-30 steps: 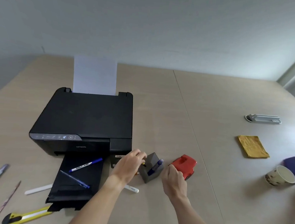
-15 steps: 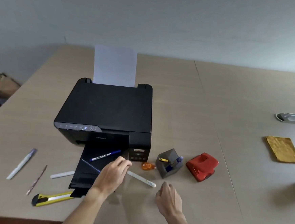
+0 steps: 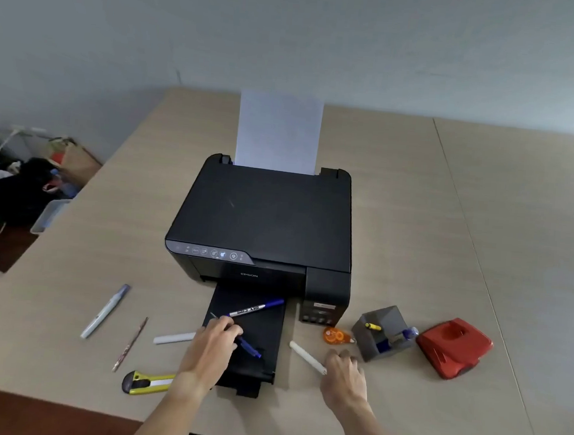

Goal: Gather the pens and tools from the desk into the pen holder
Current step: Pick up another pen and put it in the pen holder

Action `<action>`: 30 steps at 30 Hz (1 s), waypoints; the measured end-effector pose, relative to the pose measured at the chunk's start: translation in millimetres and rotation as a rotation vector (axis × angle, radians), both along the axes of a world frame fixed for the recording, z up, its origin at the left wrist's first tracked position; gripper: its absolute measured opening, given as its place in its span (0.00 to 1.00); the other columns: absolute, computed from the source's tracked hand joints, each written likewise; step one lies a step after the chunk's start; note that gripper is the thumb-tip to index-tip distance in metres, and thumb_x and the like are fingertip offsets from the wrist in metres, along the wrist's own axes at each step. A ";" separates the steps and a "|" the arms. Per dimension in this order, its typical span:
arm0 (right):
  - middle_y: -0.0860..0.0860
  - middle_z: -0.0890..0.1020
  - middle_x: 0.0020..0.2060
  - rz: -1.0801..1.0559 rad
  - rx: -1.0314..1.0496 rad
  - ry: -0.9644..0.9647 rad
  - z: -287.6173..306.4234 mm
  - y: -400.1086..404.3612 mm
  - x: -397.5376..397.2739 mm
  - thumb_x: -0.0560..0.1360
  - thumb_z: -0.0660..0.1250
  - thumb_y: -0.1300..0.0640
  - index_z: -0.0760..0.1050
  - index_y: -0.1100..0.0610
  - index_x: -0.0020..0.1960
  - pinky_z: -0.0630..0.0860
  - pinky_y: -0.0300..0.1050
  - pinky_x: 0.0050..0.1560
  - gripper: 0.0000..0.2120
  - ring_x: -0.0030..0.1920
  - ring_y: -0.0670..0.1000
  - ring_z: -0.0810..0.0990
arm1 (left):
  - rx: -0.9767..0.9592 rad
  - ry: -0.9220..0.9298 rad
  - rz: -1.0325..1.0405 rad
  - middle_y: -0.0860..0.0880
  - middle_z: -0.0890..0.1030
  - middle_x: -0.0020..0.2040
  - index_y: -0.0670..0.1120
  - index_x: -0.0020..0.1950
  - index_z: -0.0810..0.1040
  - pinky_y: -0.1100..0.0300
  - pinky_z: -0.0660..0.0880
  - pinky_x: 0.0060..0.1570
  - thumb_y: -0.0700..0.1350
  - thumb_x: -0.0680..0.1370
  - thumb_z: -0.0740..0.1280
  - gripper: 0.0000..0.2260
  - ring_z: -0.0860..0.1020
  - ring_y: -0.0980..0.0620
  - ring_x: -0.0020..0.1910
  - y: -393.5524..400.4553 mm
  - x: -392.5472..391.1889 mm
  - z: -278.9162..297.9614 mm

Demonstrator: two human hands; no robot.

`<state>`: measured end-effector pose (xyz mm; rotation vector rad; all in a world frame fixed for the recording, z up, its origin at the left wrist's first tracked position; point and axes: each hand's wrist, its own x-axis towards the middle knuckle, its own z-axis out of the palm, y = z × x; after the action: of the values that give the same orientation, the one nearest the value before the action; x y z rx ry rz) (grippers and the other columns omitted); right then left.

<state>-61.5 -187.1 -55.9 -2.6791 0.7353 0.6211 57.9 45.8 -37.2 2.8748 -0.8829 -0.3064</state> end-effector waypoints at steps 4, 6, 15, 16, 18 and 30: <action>0.56 0.74 0.58 -0.030 -0.007 -0.029 -1.6 2.4 0.5 0.75 0.62 0.61 0.68 0.56 0.62 0.71 0.48 0.59 0.15 0.57 0.57 0.73 | 0.048 -0.010 -0.093 0.53 0.77 0.36 0.51 0.36 0.78 0.60 0.71 0.29 0.48 0.61 0.82 0.14 0.75 0.52 0.32 -7.8 0.4 2.8; 0.55 0.75 0.58 -0.038 -0.005 -0.039 -1.6 2.6 -1.6 0.75 0.61 0.61 0.68 0.56 0.62 0.71 0.48 0.59 0.15 0.57 0.56 0.73 | 0.055 -0.065 -0.145 0.54 0.76 0.33 0.51 0.36 0.76 0.60 0.69 0.28 0.49 0.63 0.81 0.14 0.75 0.51 0.31 -11.3 -1.7 5.3; 0.54 0.74 0.56 -0.026 0.104 -0.125 4.5 -17.6 -21.7 0.75 0.59 0.66 0.72 0.57 0.58 0.71 0.46 0.58 0.13 0.56 0.55 0.73 | -0.093 0.080 -0.068 0.51 0.78 0.39 0.50 0.49 0.69 0.55 0.73 0.28 0.46 0.82 0.55 0.05 0.78 0.46 0.32 -54.6 -28.8 13.5; 0.54 0.74 0.56 -0.026 0.131 -0.144 7.0 -20.2 -25.3 0.75 0.59 0.66 0.72 0.57 0.57 0.72 0.46 0.57 0.13 0.56 0.55 0.74 | -0.129 0.120 -0.033 0.50 0.78 0.41 0.49 0.49 0.70 0.54 0.74 0.30 0.46 0.82 0.55 0.05 0.79 0.47 0.34 -62.2 -33.3 15.0; 0.53 0.74 0.54 -0.023 0.181 -0.196 12.3 -25.6 -33.7 0.74 0.60 0.66 0.72 0.56 0.56 0.74 0.46 0.52 0.12 0.52 0.55 0.76 | -0.160 0.176 0.005 0.49 0.77 0.45 0.49 0.50 0.73 0.54 0.77 0.36 0.44 0.79 0.56 0.06 0.79 0.47 0.38 -77.1 -42.0 17.9; 0.52 0.78 0.42 0.101 0.144 -0.817 70.4 -43.9 -52.9 0.77 0.58 0.60 0.70 0.56 0.51 0.74 0.48 0.43 0.05 0.40 0.53 0.75 | -0.340 0.088 -0.136 0.48 0.77 0.52 0.48 0.58 0.73 0.52 0.80 0.39 0.39 0.80 0.57 0.10 0.81 0.48 0.40 -123.4 -65.5 26.8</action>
<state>-114.4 -231.1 14.5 -2.5041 0.3054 -0.3916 -7.6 -77.5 -10.3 2.4784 -1.0078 -0.2646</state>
